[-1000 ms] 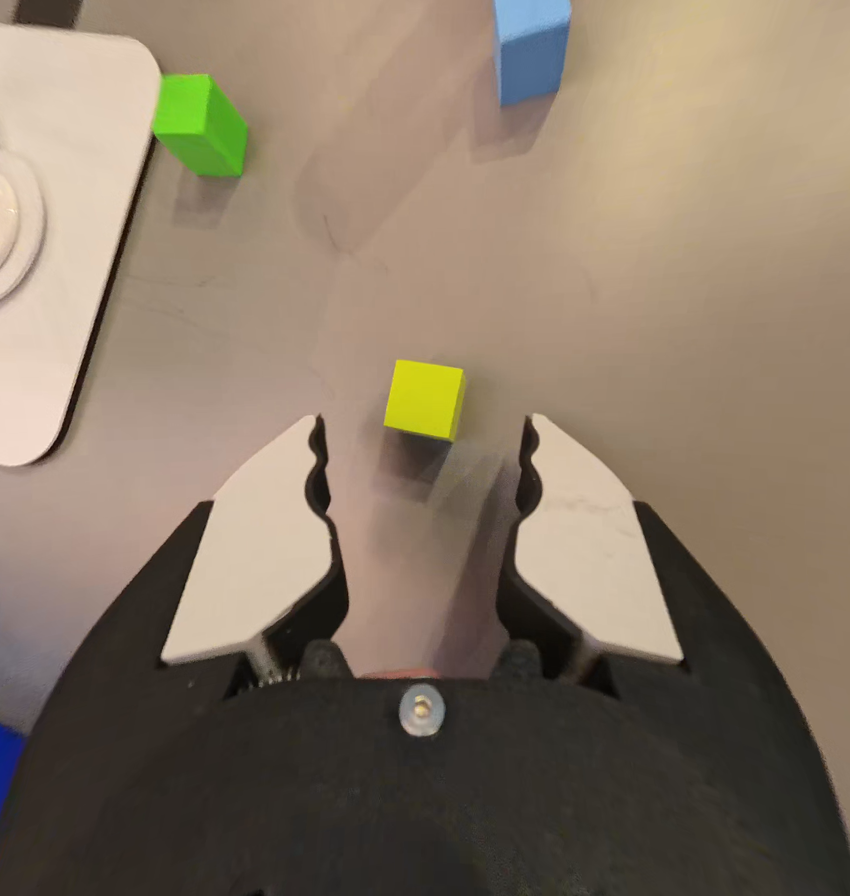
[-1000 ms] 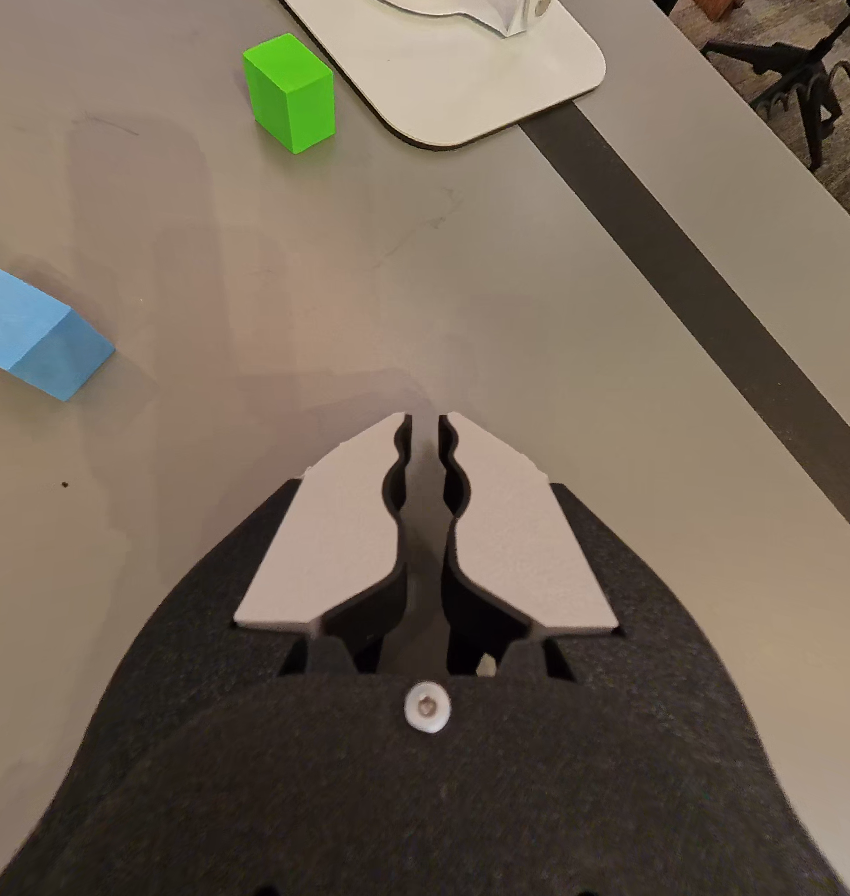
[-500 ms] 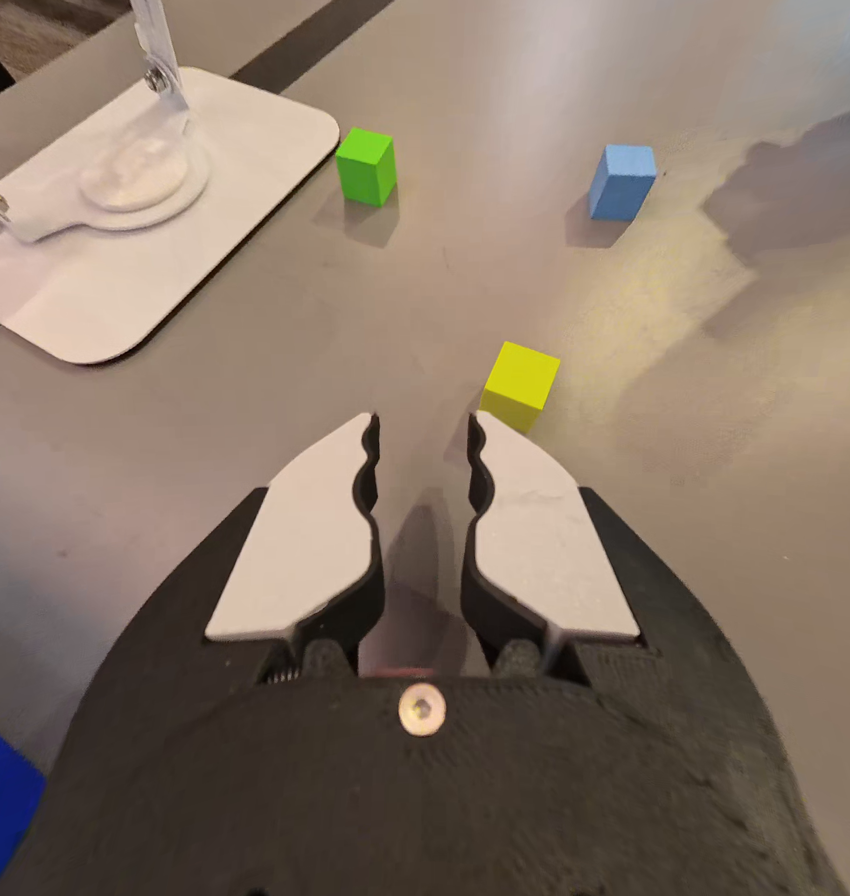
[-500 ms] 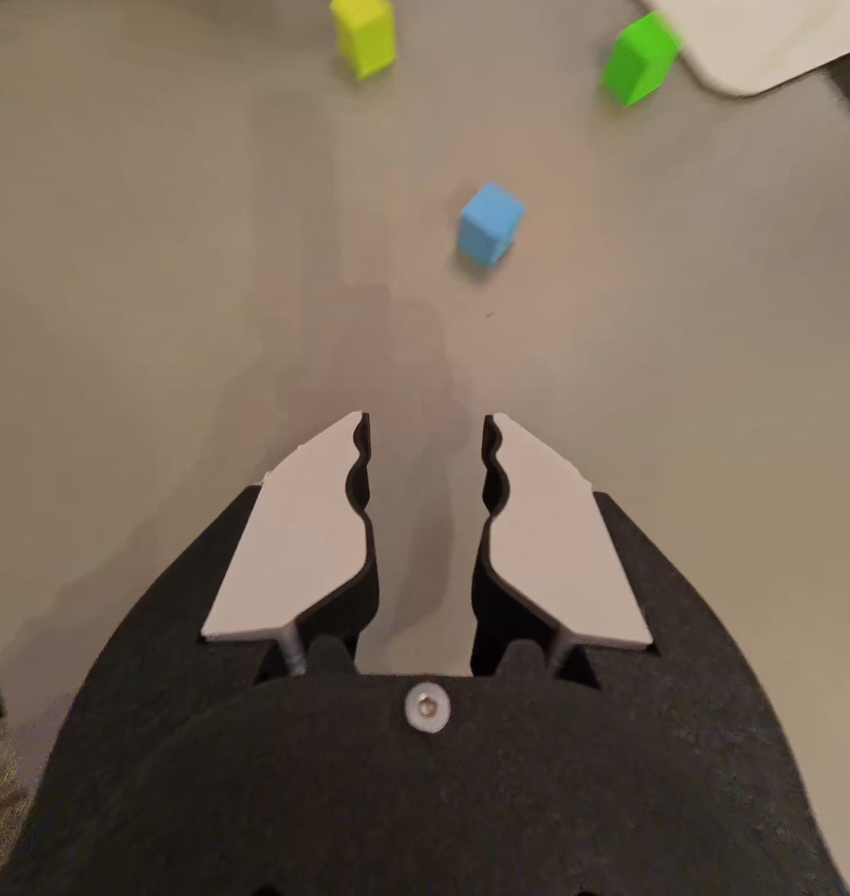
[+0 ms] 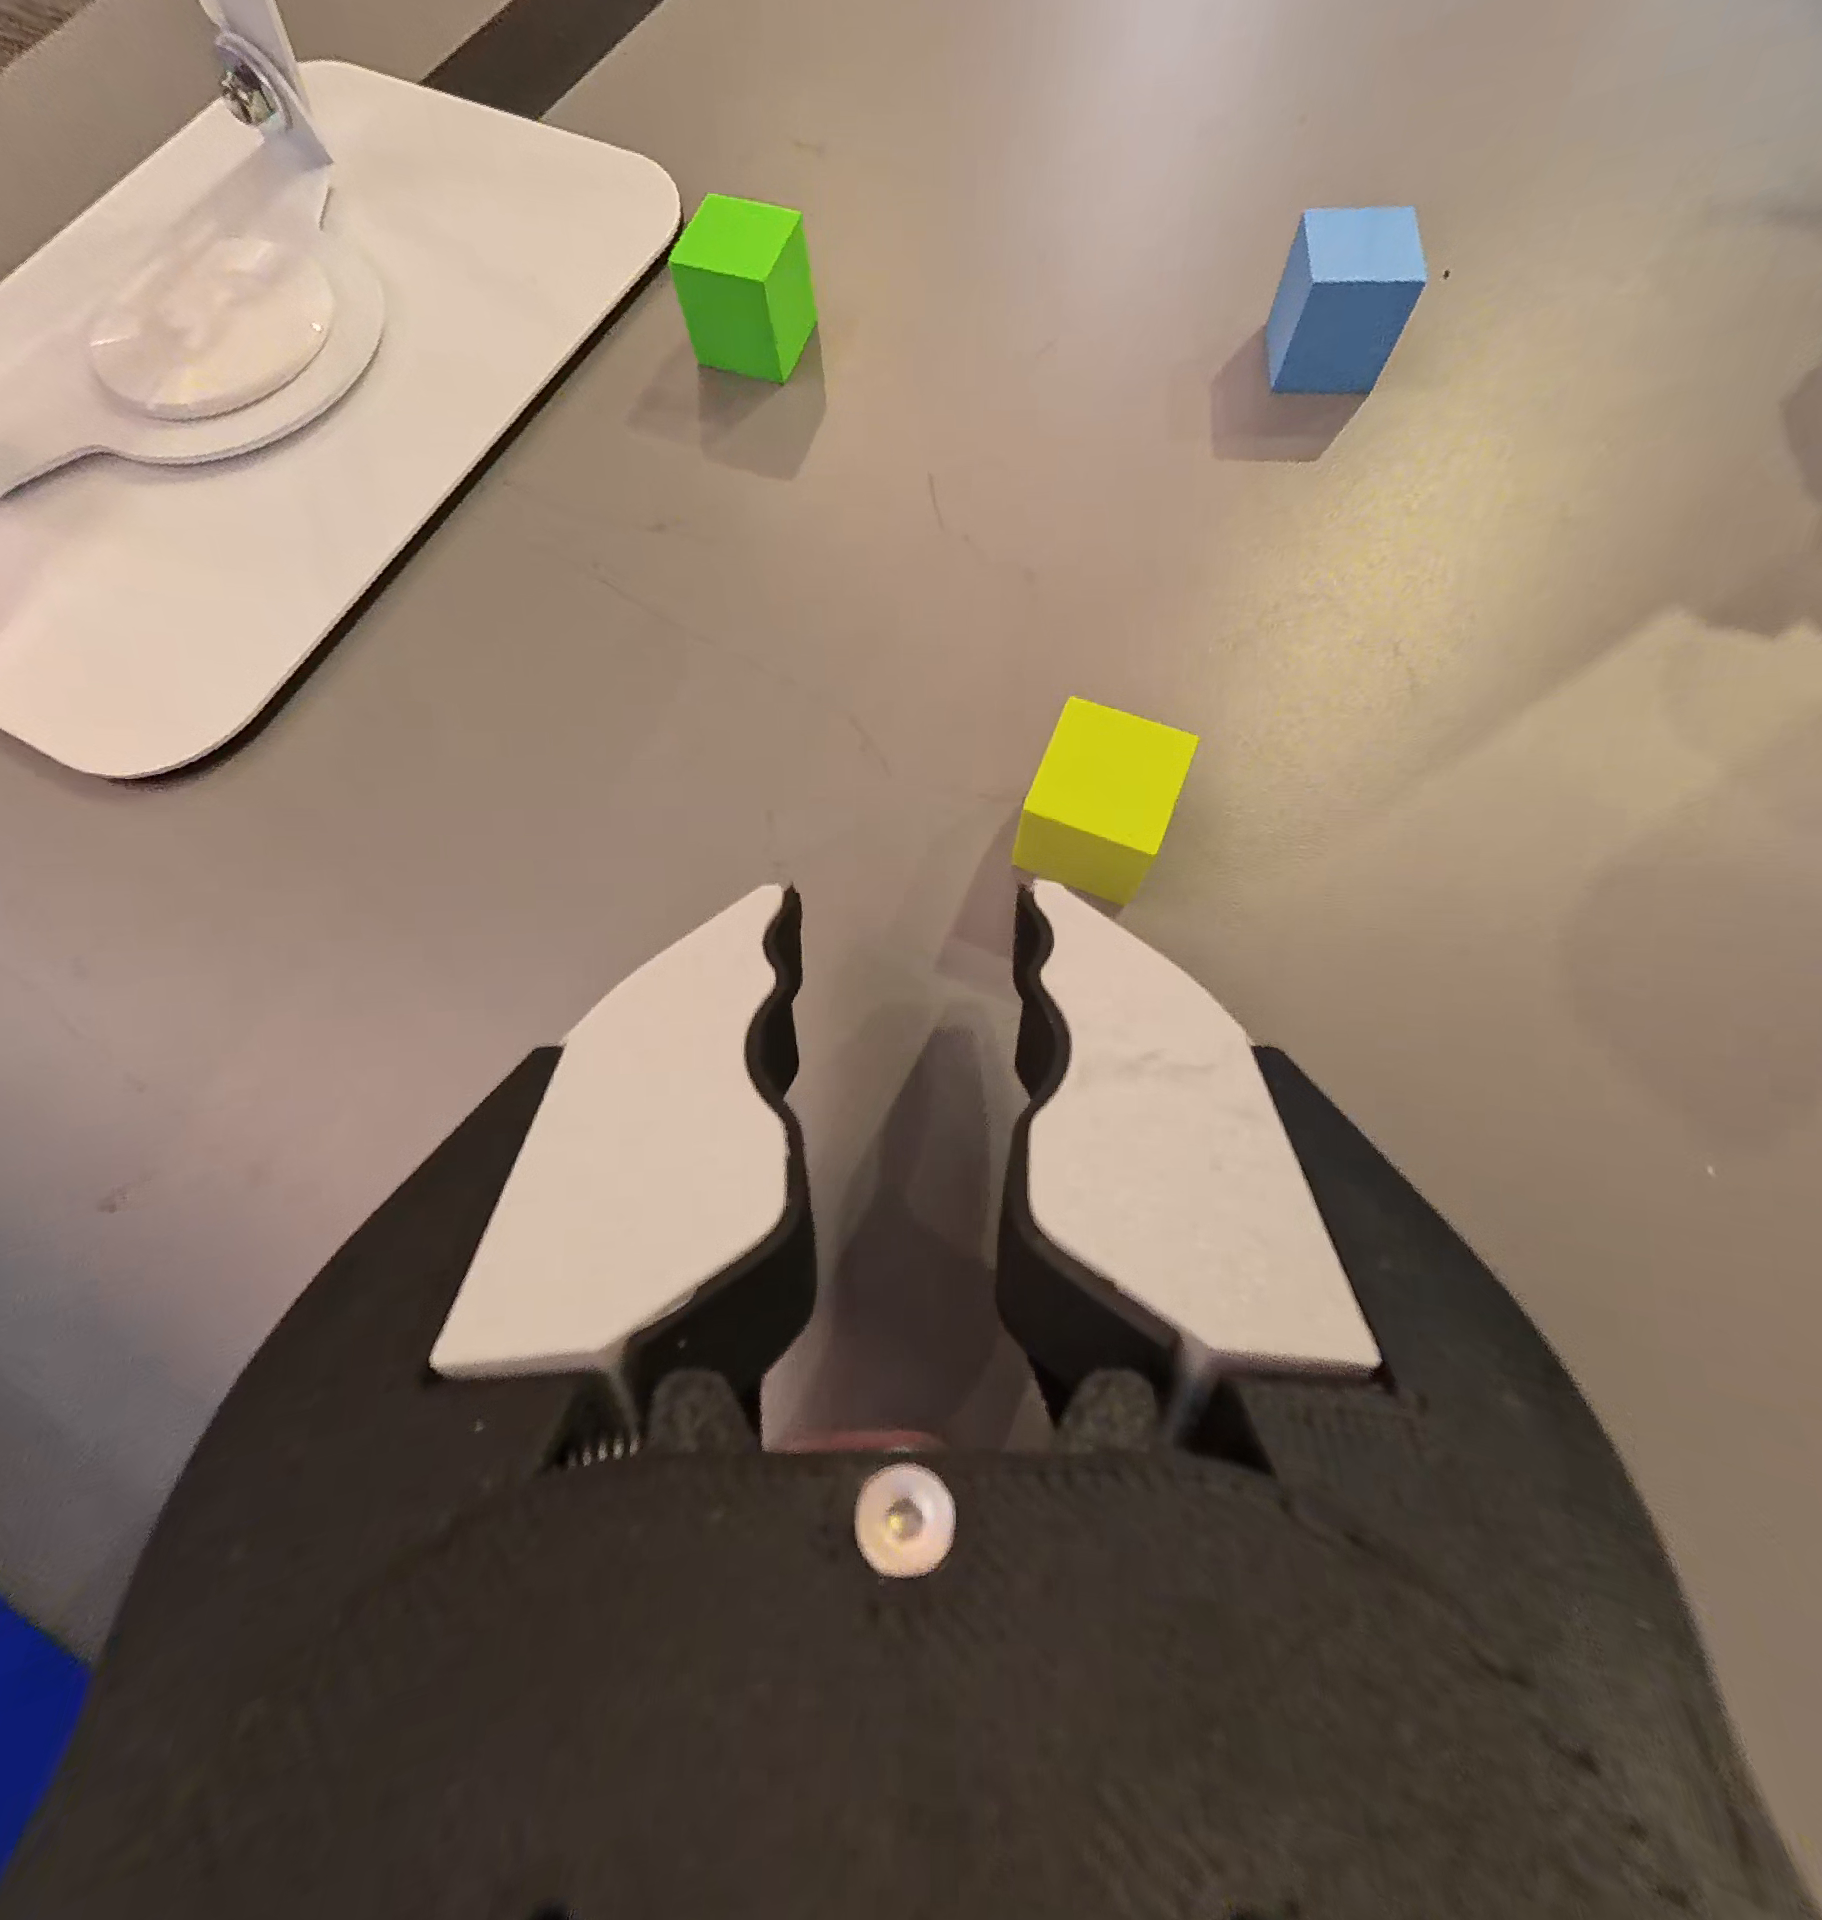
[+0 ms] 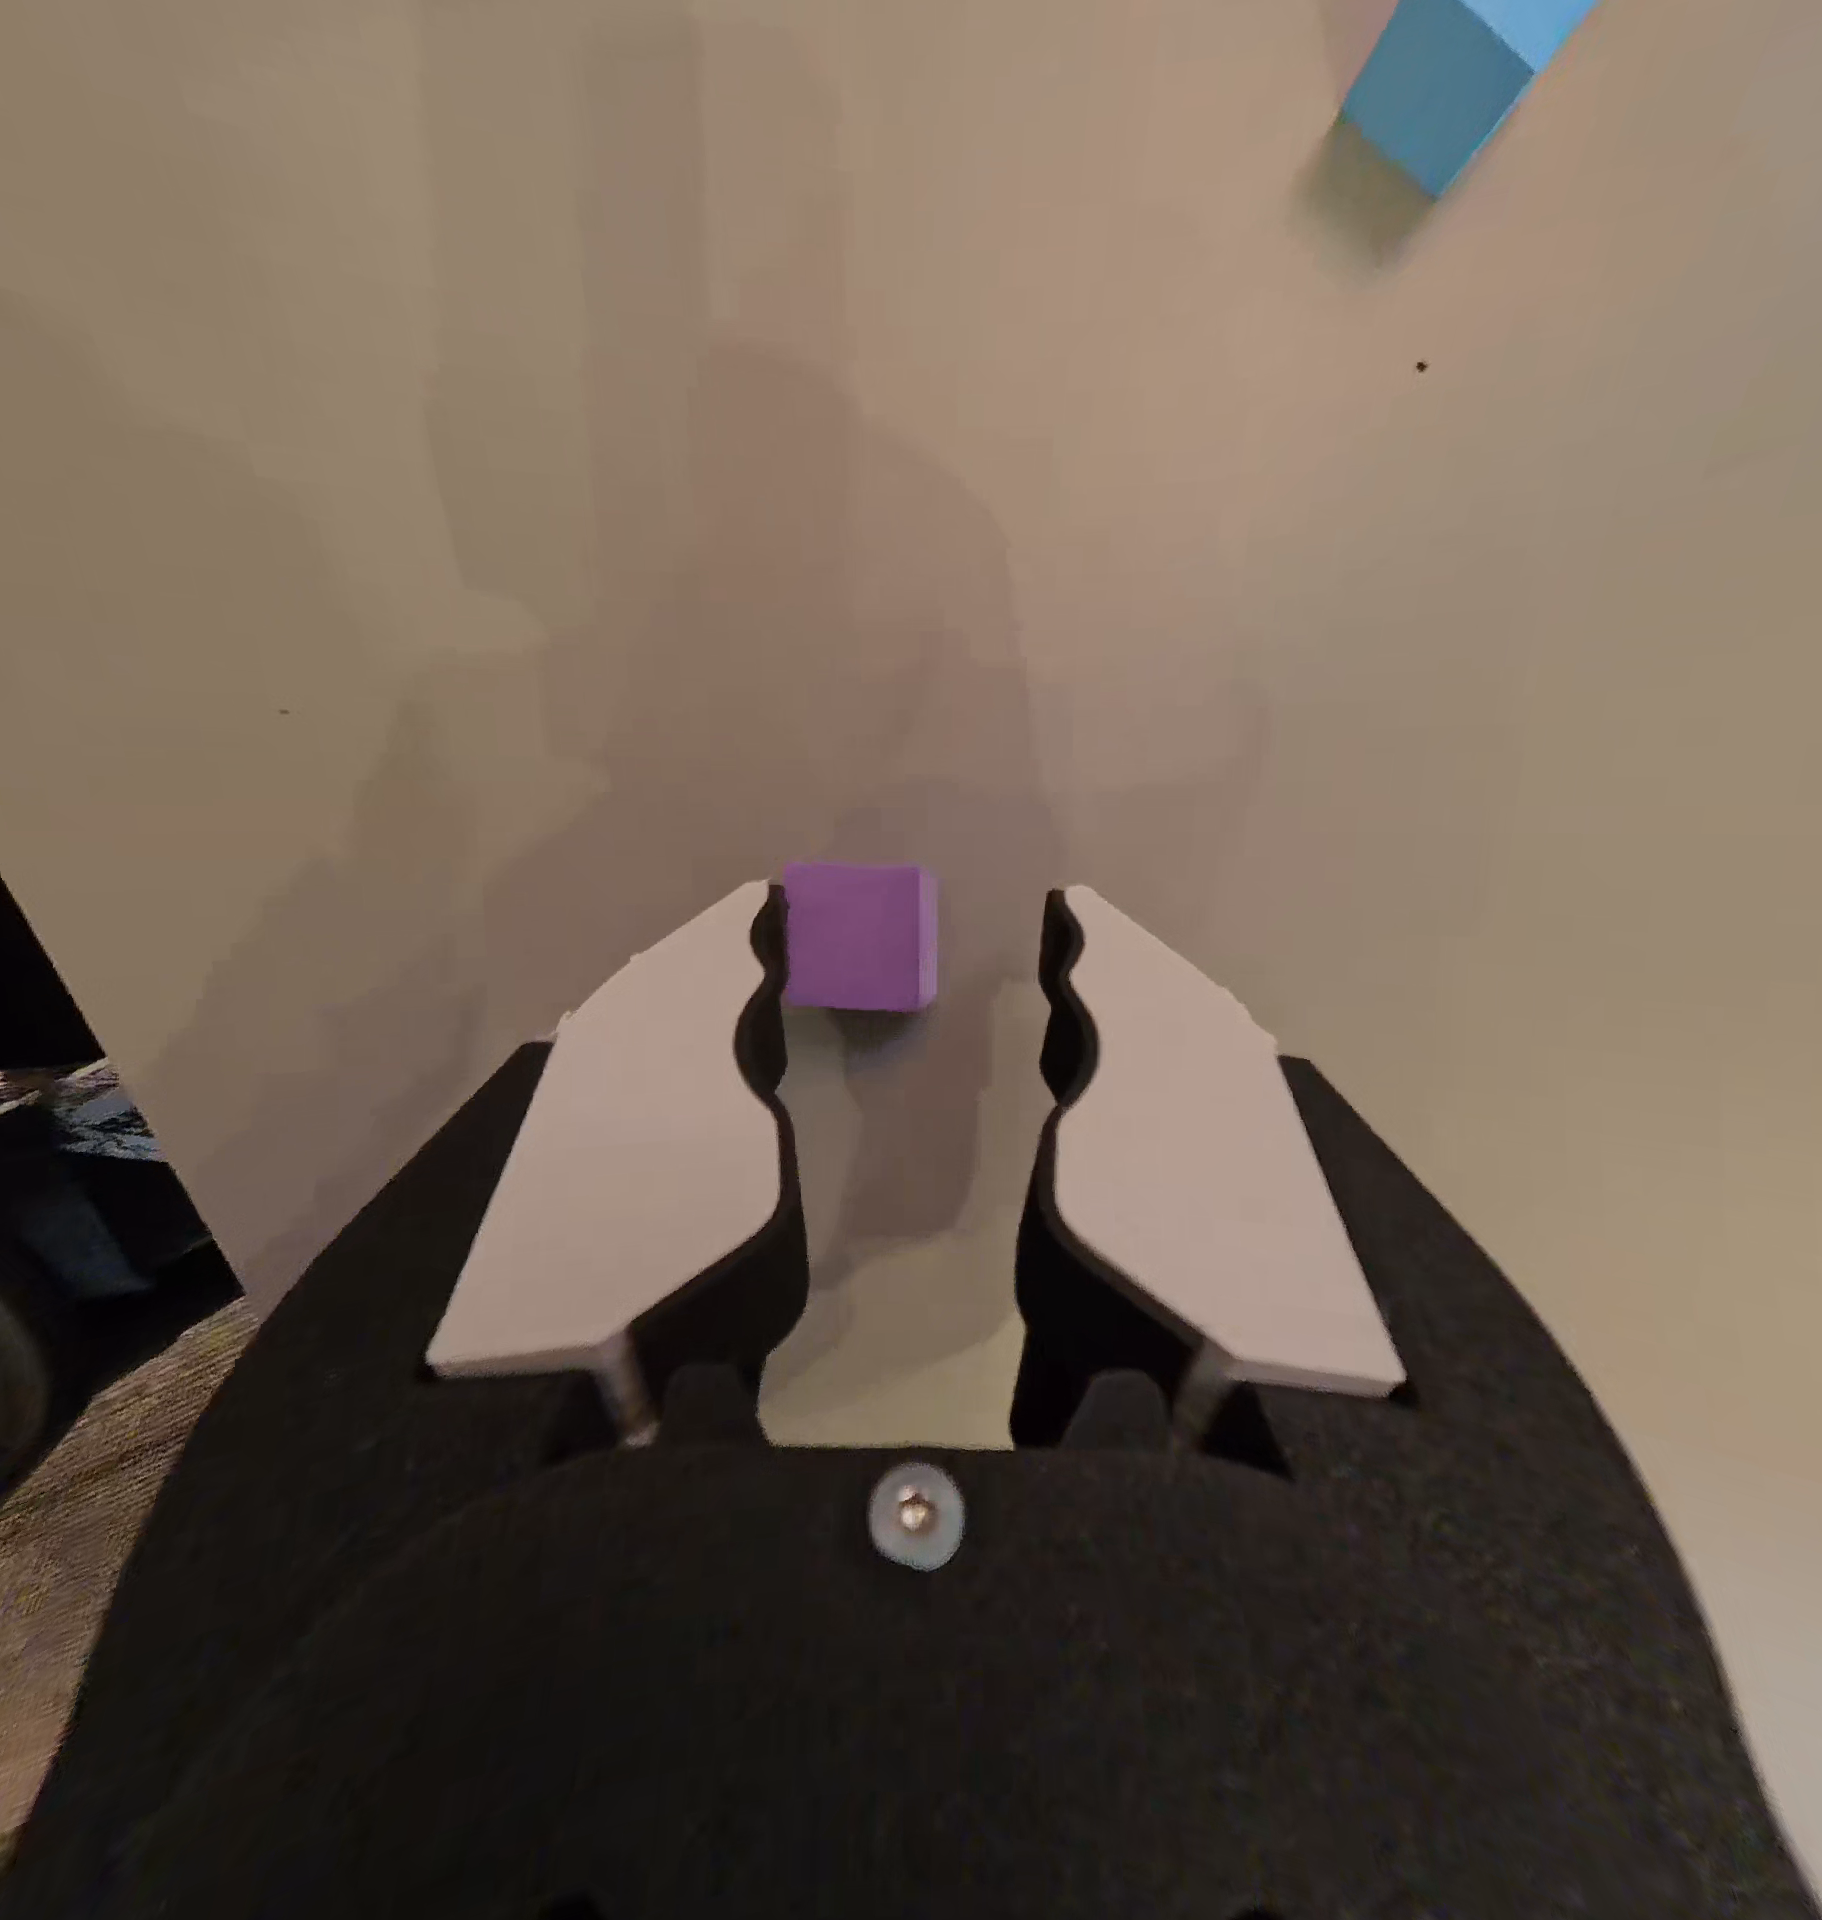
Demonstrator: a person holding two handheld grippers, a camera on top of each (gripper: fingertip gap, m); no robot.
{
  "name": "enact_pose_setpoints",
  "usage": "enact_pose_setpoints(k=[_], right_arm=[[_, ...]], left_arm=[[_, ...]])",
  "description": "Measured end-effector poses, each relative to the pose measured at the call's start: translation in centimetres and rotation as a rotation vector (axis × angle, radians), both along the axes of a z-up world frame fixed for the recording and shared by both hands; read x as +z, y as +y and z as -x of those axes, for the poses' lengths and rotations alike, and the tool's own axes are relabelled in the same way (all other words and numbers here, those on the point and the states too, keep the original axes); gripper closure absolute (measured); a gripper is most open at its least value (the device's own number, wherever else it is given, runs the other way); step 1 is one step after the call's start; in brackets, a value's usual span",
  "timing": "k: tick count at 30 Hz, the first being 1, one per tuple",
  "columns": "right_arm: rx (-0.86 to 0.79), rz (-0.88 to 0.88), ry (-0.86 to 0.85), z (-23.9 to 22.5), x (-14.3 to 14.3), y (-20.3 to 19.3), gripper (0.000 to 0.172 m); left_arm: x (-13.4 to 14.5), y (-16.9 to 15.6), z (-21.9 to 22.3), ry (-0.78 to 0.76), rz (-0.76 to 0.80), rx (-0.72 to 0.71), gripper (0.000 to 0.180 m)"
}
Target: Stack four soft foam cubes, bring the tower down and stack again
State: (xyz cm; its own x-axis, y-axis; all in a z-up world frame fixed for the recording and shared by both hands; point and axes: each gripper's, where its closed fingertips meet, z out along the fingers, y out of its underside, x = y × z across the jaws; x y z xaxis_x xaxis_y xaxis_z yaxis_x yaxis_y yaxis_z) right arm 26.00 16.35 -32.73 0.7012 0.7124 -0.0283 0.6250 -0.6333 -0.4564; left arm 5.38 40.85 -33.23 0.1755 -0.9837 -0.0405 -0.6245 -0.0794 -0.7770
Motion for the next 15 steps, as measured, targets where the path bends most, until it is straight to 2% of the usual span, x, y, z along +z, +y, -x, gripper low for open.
enact_pose_setpoints(k=[6,9,12,15], right_arm=[[0.001,0.087,-0.079,-0.2,-1.8,-0.8,0.143],[-0.001,0.079,-0.074,0.0,-1.9,-0.5,0.144],[0.030,0.034,-0.065,0.8,-0.9,0.8,0.144],[0.113,-0.053,-0.010,3.9,1.5,3.7,0.144]], left_arm=[[-0.3,-0.1,0.0,0.022,-0.013,-0.007,0.142],[-0.3,-0.1,0.0,0.020,-0.010,-0.006,0.142],[-0.2,0.0,0.0,0.014,-0.004,-0.001,0.142],[0.0,0.2,0.0,-0.002,0.004,0.009,0.142]])
